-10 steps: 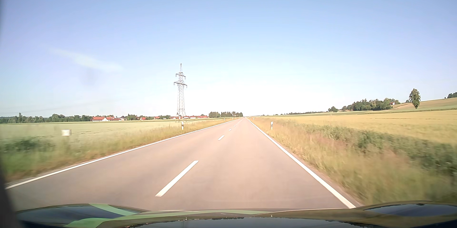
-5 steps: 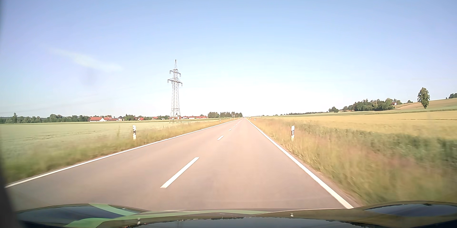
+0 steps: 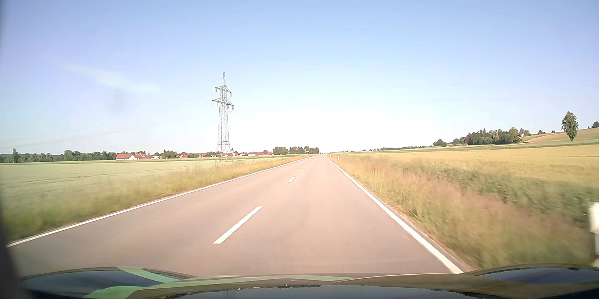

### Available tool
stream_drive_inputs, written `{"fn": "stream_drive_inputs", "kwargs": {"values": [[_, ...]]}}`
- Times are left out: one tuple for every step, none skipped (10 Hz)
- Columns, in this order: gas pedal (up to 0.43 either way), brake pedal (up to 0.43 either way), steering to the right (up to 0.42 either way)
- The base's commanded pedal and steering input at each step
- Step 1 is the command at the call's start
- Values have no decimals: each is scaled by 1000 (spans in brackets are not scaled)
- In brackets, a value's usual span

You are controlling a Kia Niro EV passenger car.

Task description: Follow the waypoints while adhering to traffic rules and regulations

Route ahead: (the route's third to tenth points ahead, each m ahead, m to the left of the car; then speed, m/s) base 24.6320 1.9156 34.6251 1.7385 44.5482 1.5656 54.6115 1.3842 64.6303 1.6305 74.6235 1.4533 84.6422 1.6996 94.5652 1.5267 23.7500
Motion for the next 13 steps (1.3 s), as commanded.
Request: {"fn": "stream_drive_inputs", "kwargs": {"values": [[197,0,-2],[209,0,0],[220,0,0],[220,0,1],[220,0,0],[228,0,0],[228,0,0],[228,0,0],[220,0,0],[220,0,-2],[209,0,-2],[209,0,-2],[209,0,-2]]}}
